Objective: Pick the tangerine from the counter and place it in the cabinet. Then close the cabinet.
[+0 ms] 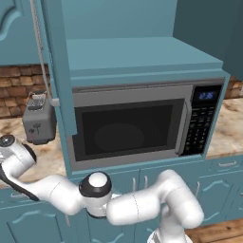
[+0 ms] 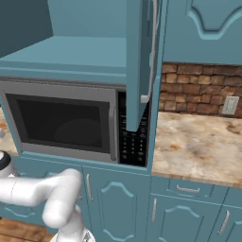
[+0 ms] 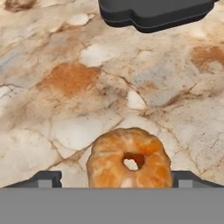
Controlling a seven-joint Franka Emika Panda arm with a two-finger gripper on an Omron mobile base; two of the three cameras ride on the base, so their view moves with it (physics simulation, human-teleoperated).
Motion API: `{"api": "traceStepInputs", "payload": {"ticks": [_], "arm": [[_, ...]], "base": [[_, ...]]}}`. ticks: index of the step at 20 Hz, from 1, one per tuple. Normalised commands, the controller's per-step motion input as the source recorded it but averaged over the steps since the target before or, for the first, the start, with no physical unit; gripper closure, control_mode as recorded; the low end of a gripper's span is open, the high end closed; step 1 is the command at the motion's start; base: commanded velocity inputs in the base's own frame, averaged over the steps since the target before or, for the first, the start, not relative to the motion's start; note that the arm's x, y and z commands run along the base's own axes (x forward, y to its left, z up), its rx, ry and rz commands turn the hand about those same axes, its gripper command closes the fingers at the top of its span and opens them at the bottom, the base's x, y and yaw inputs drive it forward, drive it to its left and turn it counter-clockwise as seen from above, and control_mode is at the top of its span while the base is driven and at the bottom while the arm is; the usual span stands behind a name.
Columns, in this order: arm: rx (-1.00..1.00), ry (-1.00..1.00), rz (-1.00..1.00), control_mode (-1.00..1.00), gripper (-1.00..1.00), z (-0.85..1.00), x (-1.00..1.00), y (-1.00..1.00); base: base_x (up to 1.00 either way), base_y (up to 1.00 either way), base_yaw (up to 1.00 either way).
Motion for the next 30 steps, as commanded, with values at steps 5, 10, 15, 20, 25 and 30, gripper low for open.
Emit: {"api": "traceStepInputs", "payload": {"ticks": [5,10,15,20,25,30], "arm": [[-0.1,-0.03,-0.02,-1.0,1.0,-0.74,-0.13,-0.04],[-0.09,-0.27,0.0,-1.0,1.0,-0.15,-0.87,0.0],[-0.08,-0.39,0.0,-1.0,1.0,0.0,-1.0,0.05],[0.1,-0.17,-0.11,-1.0,1.0,0.0,-1.0,-0.8],[0.43,0.25,-0.24,-1.0,1.0,-0.08,-0.97,-1.0],[0.52,0.58,-0.23,-1.0,1.0,-0.12,-0.83,-1.0]], "base": [[0.0,0.0,0.0],[0.0,0.0,0.0],[0.0,0.0,0.0],[0.0,0.0,0.0],[0.0,0.0,0.0],[0.0,0.0,0.0]]}}
